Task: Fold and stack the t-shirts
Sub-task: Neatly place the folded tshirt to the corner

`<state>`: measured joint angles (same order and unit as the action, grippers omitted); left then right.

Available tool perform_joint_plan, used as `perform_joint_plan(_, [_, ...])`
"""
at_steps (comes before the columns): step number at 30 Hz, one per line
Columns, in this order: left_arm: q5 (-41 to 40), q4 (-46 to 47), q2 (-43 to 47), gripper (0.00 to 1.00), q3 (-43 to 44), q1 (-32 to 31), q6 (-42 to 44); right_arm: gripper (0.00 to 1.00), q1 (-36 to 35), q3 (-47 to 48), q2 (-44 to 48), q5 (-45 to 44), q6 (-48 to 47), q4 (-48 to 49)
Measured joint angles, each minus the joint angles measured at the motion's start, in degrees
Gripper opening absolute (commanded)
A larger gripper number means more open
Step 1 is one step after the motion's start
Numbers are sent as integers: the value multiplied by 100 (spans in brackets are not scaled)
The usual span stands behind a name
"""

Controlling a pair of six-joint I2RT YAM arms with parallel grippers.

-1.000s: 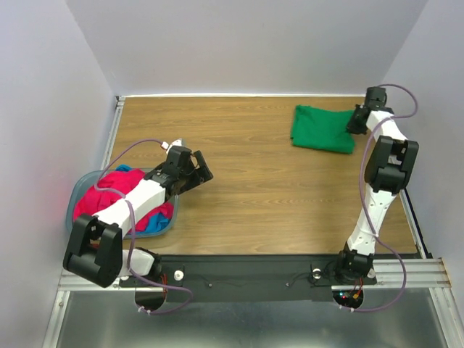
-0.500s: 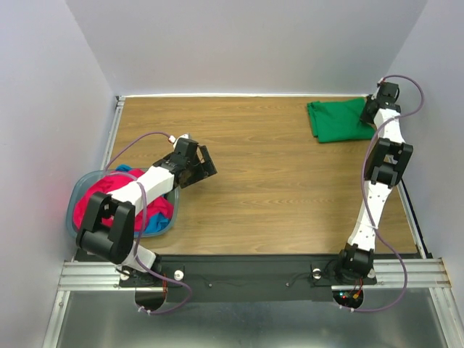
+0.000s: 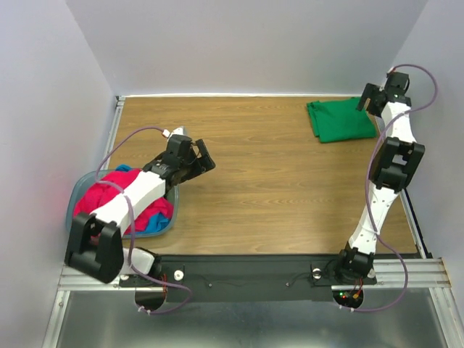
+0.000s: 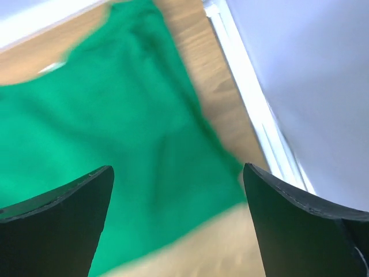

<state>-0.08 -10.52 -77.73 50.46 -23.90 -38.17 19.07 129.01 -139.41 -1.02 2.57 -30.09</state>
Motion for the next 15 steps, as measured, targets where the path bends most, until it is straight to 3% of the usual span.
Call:
perform_joint_plan(3, [-52,-94,638,98,-13,-22,-9,100,-2,-544,793,238,334,20])
perform_joint_plan(9, [-269,-339,1897,98,-238,-70,-52,100,-120,-2822,3609,385,1062,275])
perform_joint_plan(15, [-706,-1008,2758,98,-474,-81,-85,100,-203,-6011,6033,439,1714,564])
